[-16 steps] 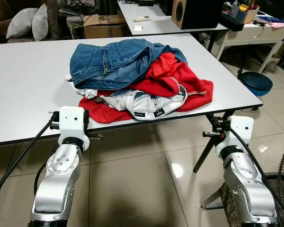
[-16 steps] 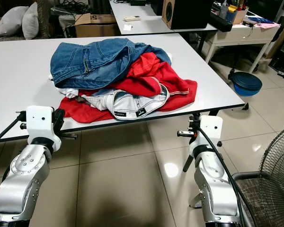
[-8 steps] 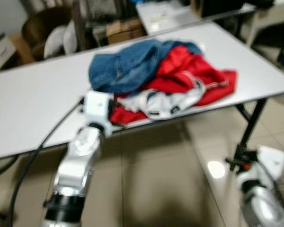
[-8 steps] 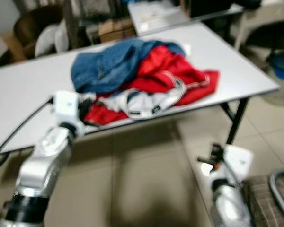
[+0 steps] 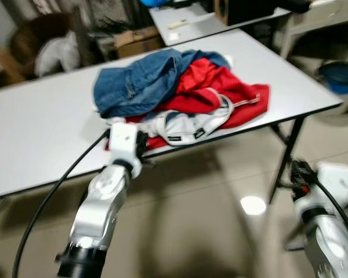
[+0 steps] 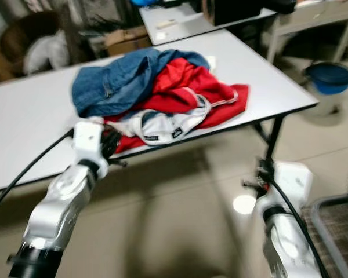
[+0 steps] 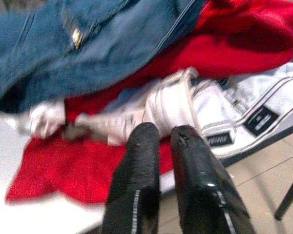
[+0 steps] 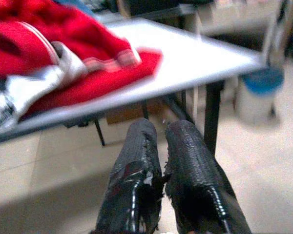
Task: Hang hanger
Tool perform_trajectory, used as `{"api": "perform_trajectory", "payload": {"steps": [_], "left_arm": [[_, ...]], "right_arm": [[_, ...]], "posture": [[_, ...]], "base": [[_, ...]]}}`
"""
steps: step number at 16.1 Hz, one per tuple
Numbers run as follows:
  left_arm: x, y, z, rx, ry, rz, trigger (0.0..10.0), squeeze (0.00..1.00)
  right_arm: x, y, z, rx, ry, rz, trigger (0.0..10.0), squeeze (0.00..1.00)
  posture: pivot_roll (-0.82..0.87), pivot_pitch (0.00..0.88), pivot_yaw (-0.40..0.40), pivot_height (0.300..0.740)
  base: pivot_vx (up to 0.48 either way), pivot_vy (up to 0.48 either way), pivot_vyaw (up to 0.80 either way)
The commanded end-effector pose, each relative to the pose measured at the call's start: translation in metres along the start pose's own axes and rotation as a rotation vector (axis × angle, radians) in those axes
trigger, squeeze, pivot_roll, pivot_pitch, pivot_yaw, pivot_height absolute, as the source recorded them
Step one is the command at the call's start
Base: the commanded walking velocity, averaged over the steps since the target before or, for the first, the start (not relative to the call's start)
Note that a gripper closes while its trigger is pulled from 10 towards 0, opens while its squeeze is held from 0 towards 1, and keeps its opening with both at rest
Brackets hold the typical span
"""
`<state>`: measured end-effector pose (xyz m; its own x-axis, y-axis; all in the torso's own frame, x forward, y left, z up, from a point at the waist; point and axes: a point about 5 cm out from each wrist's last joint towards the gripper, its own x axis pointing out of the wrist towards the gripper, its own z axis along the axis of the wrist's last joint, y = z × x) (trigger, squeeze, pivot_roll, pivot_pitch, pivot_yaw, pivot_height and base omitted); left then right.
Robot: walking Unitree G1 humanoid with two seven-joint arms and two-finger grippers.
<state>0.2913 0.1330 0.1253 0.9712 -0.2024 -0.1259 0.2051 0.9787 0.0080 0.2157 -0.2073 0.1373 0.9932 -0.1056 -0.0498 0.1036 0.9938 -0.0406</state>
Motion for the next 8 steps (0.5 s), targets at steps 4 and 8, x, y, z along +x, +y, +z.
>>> {"api": "perform_trajectory", "payload": {"steps": [4,8], "left_arm": [[-0.027,0.022,0.001,0.073,-0.056,0.158,10.0,1.0],[-0.033,0.023,0.007,0.112,-0.081,0.119,10.0,1.0]], "right_arm": [[0.014,0.019,0.01,-0.014,-0.029,0.176,10.0,1.0],[0.003,0.022,0.004,0.081,-0.021,0.172,10.0,1.0]], "posture": [[-0.06,0.048,0.029,0.74],[-0.03,0.046,0.099,0.74]], "base": [[0.0,0.0,0.0],[0.0,0.0,0.73]]}}
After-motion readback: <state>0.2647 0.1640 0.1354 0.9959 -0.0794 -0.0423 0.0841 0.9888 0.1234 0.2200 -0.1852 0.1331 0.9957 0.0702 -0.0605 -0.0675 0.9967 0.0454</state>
